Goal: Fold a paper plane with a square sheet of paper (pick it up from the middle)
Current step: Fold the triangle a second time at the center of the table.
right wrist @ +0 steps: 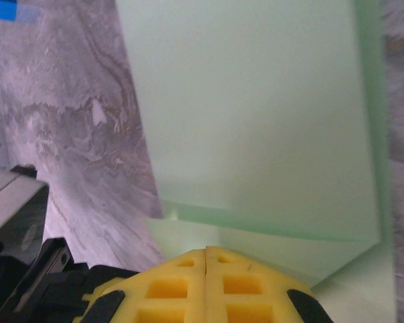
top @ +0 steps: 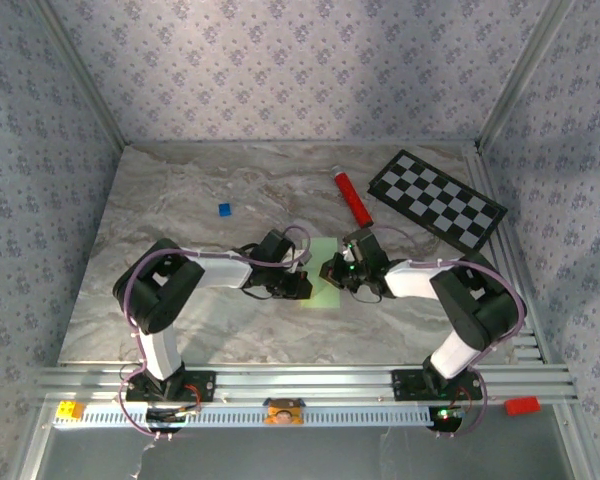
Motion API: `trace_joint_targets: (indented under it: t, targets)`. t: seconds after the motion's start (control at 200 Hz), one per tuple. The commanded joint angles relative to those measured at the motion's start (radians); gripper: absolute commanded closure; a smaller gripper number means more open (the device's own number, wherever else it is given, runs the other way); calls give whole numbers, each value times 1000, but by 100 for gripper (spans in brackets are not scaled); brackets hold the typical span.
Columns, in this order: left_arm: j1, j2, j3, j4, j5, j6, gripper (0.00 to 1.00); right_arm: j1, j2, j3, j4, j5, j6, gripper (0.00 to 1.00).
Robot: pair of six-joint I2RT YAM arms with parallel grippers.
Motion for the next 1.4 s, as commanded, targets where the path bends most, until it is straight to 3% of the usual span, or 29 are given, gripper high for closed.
trace_joint_targets:
  t: [0.0, 0.16, 0.275, 0.5, 0.72, 0.84, 0.995, 1.184, 1.394]
  targets:
    - [-7, 18, -22, -122, -64, 21, 100, 9, 39, 0, -21, -30, -23, 100]
    - [-6, 18, -34, -136, -74, 38, 100, -25, 76, -45, -47, 42, 6, 100]
    - [-6, 26, -42, -134, -60, 48, 100, -76, 80, -94, 71, 4, 33, 100]
    - [-8, 34, -53, -129, -56, 51, 100, -144, 52, -37, -23, 12, -22, 100]
    - [-6, 22, -53, -143, -58, 63, 100, -240, 10, -86, 48, -35, -43, 99]
    - [-7, 15, -50, -148, -62, 67, 100, -221, -68, -57, 15, -97, -133, 97]
    - [-8, 15, -47, -151, -64, 73, 100, -161, -127, -42, -66, -81, -194, 94]
    - [-7, 6, -47, -144, -69, 70, 100, -116, -35, -2, -59, -184, -193, 94]
    - [-7, 2, -51, -141, -70, 71, 100, -130, 53, -2, -45, -152, -166, 97]
